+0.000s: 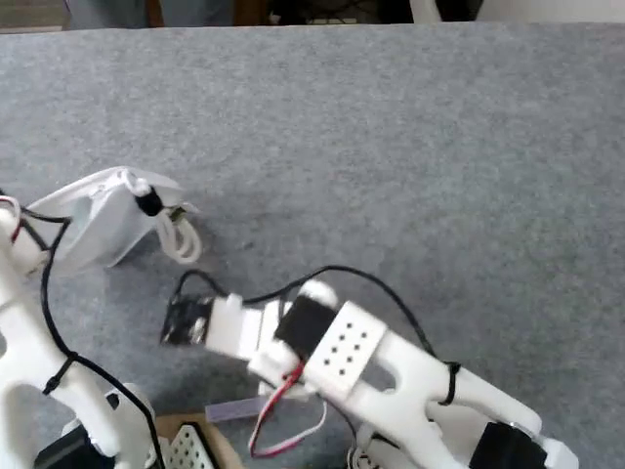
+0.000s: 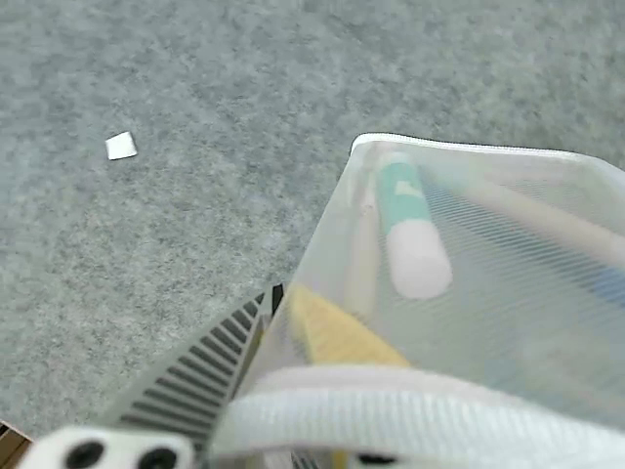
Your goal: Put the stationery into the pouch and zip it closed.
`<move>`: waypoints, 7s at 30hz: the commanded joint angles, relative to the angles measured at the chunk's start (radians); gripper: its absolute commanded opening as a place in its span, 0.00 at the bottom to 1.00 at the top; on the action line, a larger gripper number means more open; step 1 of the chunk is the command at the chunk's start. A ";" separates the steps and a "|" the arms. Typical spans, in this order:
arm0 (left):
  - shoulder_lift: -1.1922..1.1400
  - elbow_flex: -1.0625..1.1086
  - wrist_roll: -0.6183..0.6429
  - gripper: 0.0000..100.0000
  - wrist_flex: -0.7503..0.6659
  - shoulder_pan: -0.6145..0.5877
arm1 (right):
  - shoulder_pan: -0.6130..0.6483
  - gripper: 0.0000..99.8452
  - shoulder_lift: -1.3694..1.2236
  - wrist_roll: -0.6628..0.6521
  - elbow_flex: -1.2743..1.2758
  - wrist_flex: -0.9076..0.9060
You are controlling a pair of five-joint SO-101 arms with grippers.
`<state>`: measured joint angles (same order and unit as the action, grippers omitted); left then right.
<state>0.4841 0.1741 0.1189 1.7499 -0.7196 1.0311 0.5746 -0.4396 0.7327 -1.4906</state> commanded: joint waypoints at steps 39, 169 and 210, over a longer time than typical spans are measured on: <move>-0.014 -0.085 -0.071 0.03 0.005 -0.467 | 0.356 0.19 -0.432 0.146 -0.065 0.199; -0.023 -0.110 -0.187 0.03 -0.058 -0.771 | -0.232 0.23 -0.923 0.158 -0.590 0.141; -0.025 -0.117 -0.224 0.03 -0.150 -0.880 | 0.072 0.23 -0.858 0.018 -0.529 0.147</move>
<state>0.4626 0.0990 -0.0990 1.6441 -1.5712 1.0925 -0.2770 -0.5209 0.2156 -1.3940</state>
